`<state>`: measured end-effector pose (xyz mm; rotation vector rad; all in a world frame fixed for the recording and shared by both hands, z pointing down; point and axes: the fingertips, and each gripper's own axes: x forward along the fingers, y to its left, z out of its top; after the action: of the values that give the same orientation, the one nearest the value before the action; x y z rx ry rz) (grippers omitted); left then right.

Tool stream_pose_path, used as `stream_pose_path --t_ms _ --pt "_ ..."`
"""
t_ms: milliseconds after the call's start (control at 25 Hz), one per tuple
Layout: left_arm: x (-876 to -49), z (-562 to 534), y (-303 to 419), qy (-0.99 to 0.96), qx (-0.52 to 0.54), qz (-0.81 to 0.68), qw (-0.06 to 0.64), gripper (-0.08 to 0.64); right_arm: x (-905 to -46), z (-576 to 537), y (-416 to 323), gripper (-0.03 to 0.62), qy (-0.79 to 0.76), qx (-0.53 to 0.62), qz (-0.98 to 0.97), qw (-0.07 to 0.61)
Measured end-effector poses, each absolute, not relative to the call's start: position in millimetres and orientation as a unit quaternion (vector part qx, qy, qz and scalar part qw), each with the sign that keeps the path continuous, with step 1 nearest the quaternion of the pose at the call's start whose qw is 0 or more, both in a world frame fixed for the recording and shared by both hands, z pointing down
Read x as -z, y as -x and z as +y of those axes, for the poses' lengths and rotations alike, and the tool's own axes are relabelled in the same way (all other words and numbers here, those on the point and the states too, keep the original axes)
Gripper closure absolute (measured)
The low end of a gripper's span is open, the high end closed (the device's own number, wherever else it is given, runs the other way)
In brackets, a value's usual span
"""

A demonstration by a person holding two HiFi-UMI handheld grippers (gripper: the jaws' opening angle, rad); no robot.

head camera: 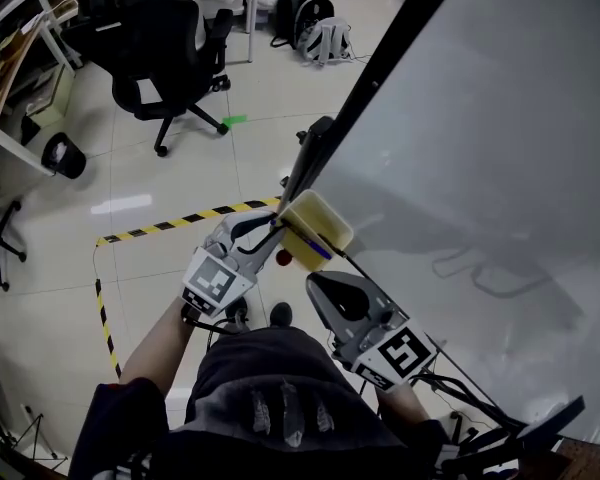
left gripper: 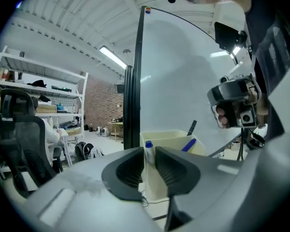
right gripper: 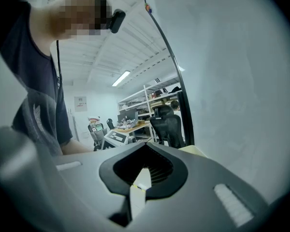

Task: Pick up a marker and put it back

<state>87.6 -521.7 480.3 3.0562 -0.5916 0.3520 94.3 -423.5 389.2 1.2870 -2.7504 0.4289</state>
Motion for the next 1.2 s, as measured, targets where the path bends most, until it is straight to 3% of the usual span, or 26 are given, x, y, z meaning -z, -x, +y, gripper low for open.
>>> stream_pose_path --t_ms 520,1200 --pt "-465 -518 -86 -0.967 -0.107 -0.226 -0.048 0.502 -392 -425 -95 0.591 -0.417 -0.145 -0.897 0.038" --pt "-426 -505 -83 -0.975 -0.065 -0.210 -0.034 0.522 -390 -420 -96 0.591 -0.405 -0.137 -0.903 0.033"
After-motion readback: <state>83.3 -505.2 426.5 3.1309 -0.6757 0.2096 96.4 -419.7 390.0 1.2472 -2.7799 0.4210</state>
